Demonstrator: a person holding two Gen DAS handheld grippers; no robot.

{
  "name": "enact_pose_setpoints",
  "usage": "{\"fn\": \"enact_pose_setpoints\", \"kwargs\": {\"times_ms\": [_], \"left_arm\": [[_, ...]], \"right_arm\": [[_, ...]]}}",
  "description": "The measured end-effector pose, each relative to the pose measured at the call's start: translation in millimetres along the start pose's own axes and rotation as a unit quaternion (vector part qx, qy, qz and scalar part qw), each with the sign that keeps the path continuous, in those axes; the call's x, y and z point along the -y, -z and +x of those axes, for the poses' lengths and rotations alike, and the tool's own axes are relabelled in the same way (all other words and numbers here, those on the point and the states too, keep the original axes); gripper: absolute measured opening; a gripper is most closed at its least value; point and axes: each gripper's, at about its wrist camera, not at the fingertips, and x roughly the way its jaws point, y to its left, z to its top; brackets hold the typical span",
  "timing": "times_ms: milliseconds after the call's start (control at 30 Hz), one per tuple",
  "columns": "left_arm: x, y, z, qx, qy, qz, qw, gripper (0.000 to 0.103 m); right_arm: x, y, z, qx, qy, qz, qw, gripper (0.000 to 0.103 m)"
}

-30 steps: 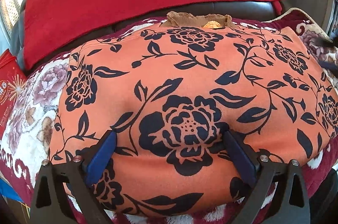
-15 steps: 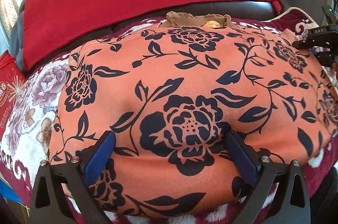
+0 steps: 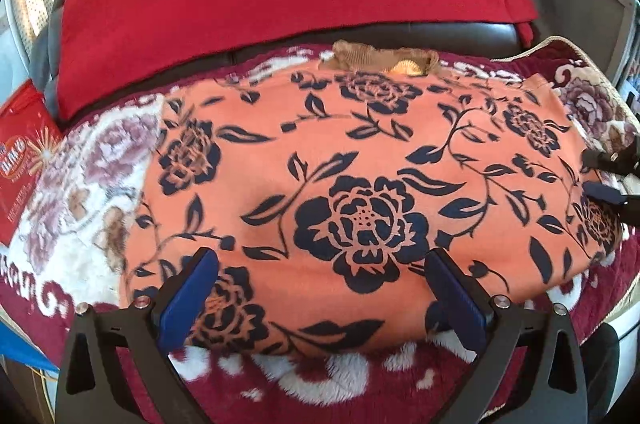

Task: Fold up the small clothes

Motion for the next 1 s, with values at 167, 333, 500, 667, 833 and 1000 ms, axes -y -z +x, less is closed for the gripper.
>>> {"fn": "enact_pose_setpoints", "kwargs": {"times_ms": [167, 333, 500, 667, 833, 1000], "left_arm": [[-8, -1, -5, -0.002, 0.001, -0.027, 0.9996, 0.103], [-6, 0, -15, 0.006, 0.001, -0.016, 0.9999, 0.103], [-14, -3, -11, 0.003, -0.005, -0.034, 0.9994, 0.103], [-12, -5, -6, -0.003, -0.006, -0.028, 0.9996, 0.103], [-10, -7, -7, -0.001, -0.008, -0.023, 0.9997, 0.103], [-11, -13, -2, -0.002, -0.012, -0.021, 0.9997, 0.103]], "right_arm": [[-19, 24, -21, 0.022, -0.043, -0.038, 0.998, 0.081], [18, 42, -25, 0.014, -0.026, 0.042, 0.999, 0.077], [24, 82, -58, 0.038, -0.059, 0.058, 0.996, 0.079], [49, 100, -52, 0.029, -0.062, 0.099, 0.993, 0.079], [60, 83, -35, 0.042, -0.074, 0.124, 0.989, 0.078], [46, 62, -10, 0.048, -0.059, 0.126, 0.989, 0.044]]}}
